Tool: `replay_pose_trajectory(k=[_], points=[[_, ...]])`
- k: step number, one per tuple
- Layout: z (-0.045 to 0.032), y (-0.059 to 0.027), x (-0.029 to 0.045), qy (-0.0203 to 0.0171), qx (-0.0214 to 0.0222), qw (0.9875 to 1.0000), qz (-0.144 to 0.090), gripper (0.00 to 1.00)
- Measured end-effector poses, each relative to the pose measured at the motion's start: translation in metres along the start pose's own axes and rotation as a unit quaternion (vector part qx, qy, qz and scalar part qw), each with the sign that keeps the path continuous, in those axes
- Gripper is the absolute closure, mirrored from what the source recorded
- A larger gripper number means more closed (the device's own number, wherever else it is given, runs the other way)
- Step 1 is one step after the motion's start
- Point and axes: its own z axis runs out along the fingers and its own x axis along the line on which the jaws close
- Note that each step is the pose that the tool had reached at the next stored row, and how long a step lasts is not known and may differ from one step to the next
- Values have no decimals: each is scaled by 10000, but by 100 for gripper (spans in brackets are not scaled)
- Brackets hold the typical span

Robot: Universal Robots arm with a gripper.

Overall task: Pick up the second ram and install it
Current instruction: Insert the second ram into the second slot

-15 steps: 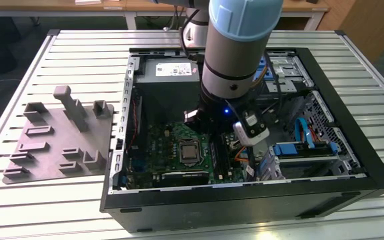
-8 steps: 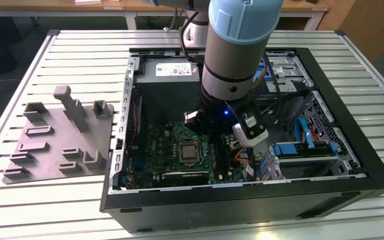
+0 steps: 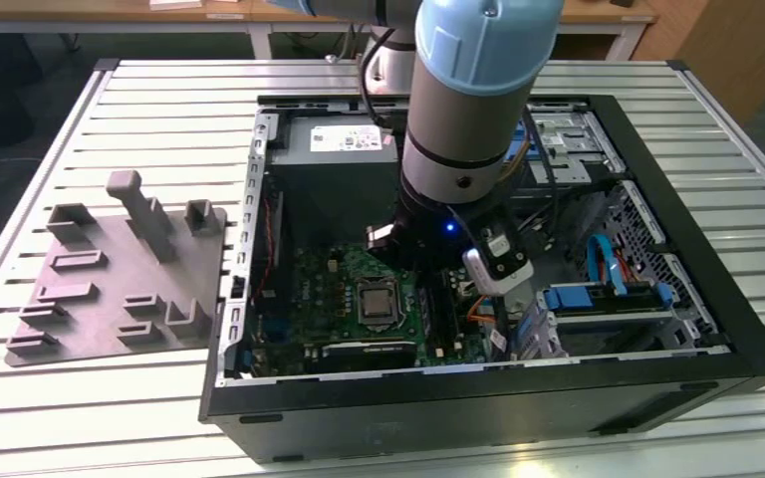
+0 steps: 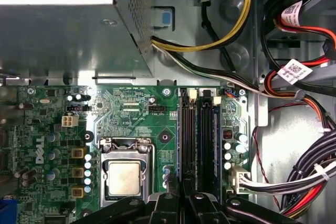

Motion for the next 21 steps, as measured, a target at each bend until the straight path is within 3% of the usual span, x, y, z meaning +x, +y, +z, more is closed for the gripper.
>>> replay_pose_trajectory(k=[14, 21], points=[[87, 30, -21, 0, 1, 10000, 0, 86], [93, 119, -21, 0, 0, 10000, 0, 86]])
